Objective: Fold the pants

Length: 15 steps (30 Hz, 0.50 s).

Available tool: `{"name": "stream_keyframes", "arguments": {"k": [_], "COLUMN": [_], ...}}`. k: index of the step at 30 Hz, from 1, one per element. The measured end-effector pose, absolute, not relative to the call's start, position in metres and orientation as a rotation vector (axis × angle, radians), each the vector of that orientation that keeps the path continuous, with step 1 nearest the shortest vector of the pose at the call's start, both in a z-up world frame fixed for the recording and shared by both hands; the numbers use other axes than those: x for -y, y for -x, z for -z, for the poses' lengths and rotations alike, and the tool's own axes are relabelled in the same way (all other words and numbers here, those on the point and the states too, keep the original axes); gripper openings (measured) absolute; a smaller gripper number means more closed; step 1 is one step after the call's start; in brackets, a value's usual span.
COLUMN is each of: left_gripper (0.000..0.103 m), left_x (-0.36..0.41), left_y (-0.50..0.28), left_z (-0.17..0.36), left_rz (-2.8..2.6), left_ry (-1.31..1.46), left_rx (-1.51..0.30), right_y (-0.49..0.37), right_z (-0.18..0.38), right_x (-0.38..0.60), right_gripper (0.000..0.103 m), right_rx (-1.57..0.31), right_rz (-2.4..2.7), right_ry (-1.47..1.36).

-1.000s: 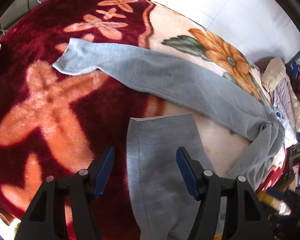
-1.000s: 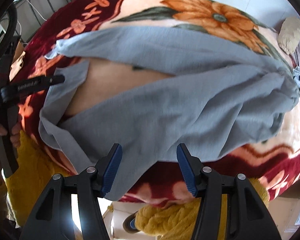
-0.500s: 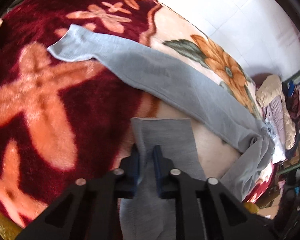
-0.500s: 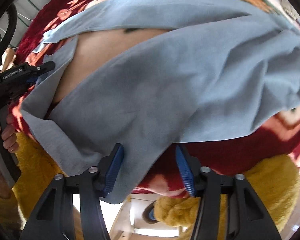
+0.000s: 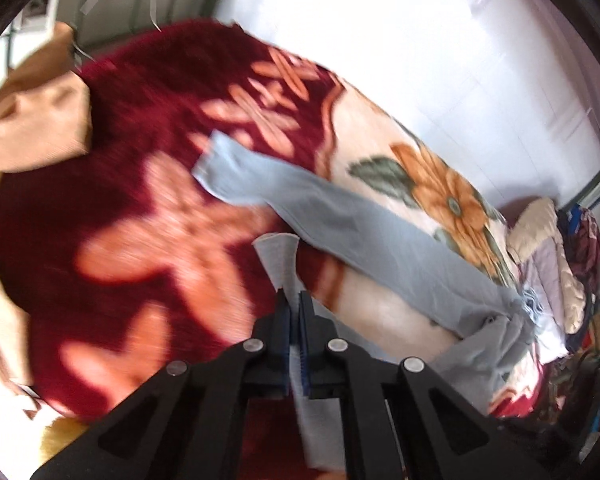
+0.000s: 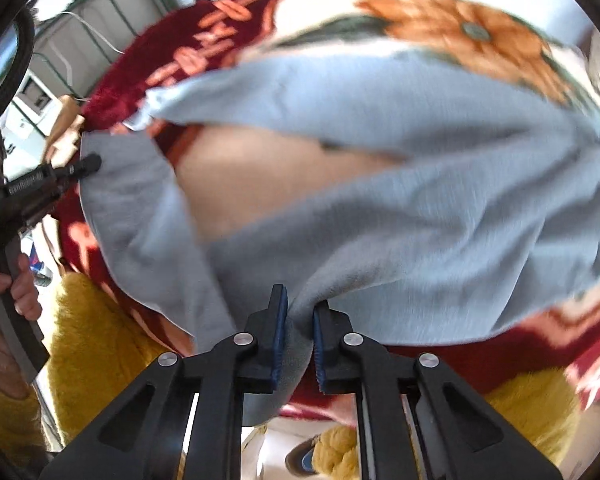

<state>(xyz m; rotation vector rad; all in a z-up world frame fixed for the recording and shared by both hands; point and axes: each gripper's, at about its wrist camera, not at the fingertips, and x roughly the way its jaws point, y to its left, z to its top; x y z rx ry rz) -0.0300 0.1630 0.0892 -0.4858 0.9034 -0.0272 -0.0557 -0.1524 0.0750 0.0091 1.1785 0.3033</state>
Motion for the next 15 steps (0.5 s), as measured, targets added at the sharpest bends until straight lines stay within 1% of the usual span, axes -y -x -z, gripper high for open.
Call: {"name": "stream_keyframes", "arguments": {"k": [3, 8, 11, 15], "left_gripper": [0.003, 0.004, 0.004, 0.004], "left_x": [-0.183, -0.212, -0.222, -0.225], "left_y": [0.039, 0.058, 0.066, 0.061], "left_z": [-0.094, -0.091, -0.085, -0.078], "left_rz": [-0.014, -0.117, -0.153, -0.166], "left_ry": [0.487, 0.469, 0.483, 0.503], "left_rx": [-0.888, -0.901, -0.905, -0.917], "right_y": [0.029, -0.02, -0.052, -0.088], "right_z": [-0.087, -0.084, -0.071, -0.059], "right_x": [0.133, 0.103, 0.098, 0.096], "right_gripper": [0.013, 0.013, 0.019, 0.022], "right_rx": [-1.15, -1.133, -1.171, -1.207], "right_rz": [-0.32, -0.328, -0.331, -0.287], "right_ry": [0.046, 0.084, 0.029, -0.043]}}
